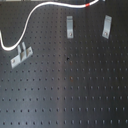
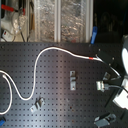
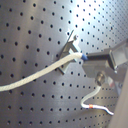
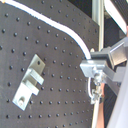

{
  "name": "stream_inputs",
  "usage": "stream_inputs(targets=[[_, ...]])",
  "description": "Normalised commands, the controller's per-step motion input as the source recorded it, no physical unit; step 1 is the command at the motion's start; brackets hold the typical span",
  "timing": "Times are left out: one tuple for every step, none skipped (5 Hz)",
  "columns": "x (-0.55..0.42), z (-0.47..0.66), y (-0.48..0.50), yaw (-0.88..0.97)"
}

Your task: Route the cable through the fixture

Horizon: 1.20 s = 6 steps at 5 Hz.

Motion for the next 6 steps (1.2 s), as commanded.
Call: stream_inputs(targets=[[0.008, 0.0, 0.012, 0.0], [0.03, 0.08, 0.353, 0.47], [0.329, 0.2, 0.39, 0.46], [0.533, 0.27, 0.312, 0.35], [0.518, 0.41, 0.096, 0.33], [-0.068, 0.25, 0.095, 0.0]])
